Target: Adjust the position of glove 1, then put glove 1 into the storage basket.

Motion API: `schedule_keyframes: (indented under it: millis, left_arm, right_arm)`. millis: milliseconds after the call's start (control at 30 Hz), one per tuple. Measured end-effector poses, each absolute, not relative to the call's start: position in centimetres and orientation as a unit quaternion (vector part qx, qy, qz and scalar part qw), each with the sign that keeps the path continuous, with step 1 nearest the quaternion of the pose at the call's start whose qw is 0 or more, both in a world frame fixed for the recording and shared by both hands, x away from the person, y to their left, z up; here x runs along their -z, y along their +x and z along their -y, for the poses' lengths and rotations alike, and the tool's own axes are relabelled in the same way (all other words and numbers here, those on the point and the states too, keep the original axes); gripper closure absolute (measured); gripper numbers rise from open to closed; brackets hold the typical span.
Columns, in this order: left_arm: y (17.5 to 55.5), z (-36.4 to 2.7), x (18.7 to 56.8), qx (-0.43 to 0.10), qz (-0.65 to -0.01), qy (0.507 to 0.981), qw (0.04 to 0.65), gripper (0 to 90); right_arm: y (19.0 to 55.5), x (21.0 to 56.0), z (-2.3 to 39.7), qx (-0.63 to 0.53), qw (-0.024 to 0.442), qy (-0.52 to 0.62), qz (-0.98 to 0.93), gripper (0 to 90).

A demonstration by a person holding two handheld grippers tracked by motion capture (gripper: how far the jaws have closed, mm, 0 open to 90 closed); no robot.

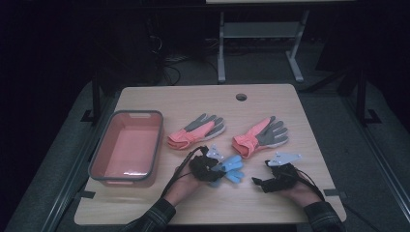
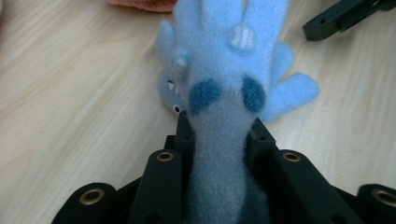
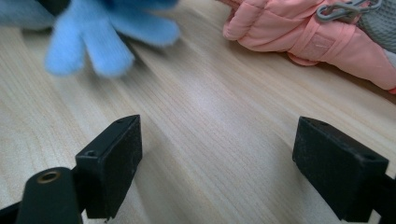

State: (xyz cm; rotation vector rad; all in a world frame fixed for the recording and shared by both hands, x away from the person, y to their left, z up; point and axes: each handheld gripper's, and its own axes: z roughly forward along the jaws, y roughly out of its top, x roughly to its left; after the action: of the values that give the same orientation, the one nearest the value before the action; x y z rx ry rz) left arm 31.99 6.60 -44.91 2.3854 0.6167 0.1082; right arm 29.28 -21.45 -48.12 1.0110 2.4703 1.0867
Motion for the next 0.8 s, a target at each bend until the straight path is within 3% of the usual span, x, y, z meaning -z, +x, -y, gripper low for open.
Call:
schedule_keyframes:
  millis: [800]
  left_arm:
    - [32.5, -9.9, 40.5, -0.04, -0.272, 0.894, 0.355, 72.1]
  right_arm:
    - [29.3, 48.1, 21.4, -0.374, 0.129, 0.348, -0.85, 15.5]
